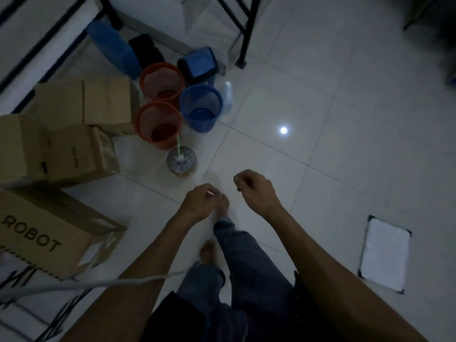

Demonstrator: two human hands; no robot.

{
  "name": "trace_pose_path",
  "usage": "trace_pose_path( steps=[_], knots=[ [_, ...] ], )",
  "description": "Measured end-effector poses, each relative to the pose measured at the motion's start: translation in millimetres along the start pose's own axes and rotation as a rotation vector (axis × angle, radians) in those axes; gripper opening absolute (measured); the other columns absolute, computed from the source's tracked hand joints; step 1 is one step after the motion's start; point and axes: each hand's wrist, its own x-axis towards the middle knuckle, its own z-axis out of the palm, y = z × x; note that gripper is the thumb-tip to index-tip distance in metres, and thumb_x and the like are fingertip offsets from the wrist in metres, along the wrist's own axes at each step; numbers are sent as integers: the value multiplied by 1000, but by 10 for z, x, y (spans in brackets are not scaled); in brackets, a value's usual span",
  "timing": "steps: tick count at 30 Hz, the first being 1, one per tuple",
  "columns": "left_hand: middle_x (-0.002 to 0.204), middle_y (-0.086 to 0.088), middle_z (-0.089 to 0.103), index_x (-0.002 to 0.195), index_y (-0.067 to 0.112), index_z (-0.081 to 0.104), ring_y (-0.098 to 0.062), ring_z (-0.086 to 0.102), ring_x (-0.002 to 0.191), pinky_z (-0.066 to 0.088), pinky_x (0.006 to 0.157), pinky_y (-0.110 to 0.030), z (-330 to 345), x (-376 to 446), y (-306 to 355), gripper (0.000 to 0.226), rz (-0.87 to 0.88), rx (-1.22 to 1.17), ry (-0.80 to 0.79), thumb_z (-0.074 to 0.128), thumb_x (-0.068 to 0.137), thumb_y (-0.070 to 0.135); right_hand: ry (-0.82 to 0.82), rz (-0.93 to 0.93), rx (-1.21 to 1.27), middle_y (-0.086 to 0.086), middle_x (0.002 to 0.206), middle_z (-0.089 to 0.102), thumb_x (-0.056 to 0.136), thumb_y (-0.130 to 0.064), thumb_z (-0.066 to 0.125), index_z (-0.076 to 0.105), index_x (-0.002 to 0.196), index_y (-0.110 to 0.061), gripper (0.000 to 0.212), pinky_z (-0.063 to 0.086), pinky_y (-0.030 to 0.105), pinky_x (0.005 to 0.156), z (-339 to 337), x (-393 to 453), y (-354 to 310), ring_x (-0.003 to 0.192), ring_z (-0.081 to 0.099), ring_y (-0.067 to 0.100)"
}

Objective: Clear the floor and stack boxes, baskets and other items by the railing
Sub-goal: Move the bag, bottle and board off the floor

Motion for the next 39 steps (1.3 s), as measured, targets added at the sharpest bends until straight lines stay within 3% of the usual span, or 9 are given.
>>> trace_pose_path(
  steps=[3,7,10,14,23,28,32,34,39],
  knots=[
    [98,-4,73,96,23,68,-21,72,89,60,85,-41,261,-323,86,10,26,19,-76,65,91,31,97,20,-1,-1,97,72,101,-26,54,69,106,-12,20,50,26,80,-176,-527,212,88,66,15],
    [97,-9,73,103,14,66,-19,74,84,58,74,-35,561,-637,392,17,105,135,-188,64,94,28,205,75,15,-2,96,71,100,-27,55,69,107,-13,21,51,27,79,-520,-1129,514,87,64,15],
    [93,-5,74,103,18,66,-17,73,84,59,80,-38,798,-753,706,18,193,261,-248,64,93,33,286,118,10,-3,98,69,100,-28,54,68,108,-13,22,43,18,70,-865,-1437,753,88,62,13],
    [92,-2,74,105,19,67,-13,73,85,60,86,-42,1248,-857,1168,19,313,406,-365,63,94,34,347,186,15,-1,100,69,100,-30,54,66,111,-13,24,41,17,67,-1325,-1807,1152,87,61,13],
    [96,-6,74,104,13,68,-15,74,83,59,81,-40,2865,-1023,2057,17,406,504,-468,62,96,27,505,323,69,-3,93,66,100,-31,55,66,111,-11,25,34,8,61,-2321,-2569,2399,81,57,9],
    [99,-13,74,108,6,67,-22,75,88,59,78,-35,3877,-1186,2371,21,331,395,-500,61,98,24,573,371,143,-2,97,67,99,-30,56,66,110,-11,24,31,3,59,-2768,-3017,3073,82,55,9],
    [102,-15,72,111,3,65,-22,75,89,61,78,-34,4643,-1251,2522,24,257,332,-538,60,99,23,624,443,200,-1,99,69,99,-30,56,67,110,-11,24,36,20,65,-3080,-3277,3635,83,54,9],
    [103,-15,72,110,3,64,-22,75,88,62,79,-35,5021,-1236,2582,25,221,286,-543,61,99,25,637,470,228,-2,95,66,100,-29,56,66,109,-10,24,36,22,73,-3220,-3341,3908,82,54,9],
    [102,-15,72,109,6,63,-23,75,86,63,80,-38,6009,-1103,2731,30,83,232,-561,64,97,33,634,564,321,-3,88,64,99,-32,56,65,104,-13,21,43,26,73,-3575,-3349,4621,80,58,13]
  ],
)
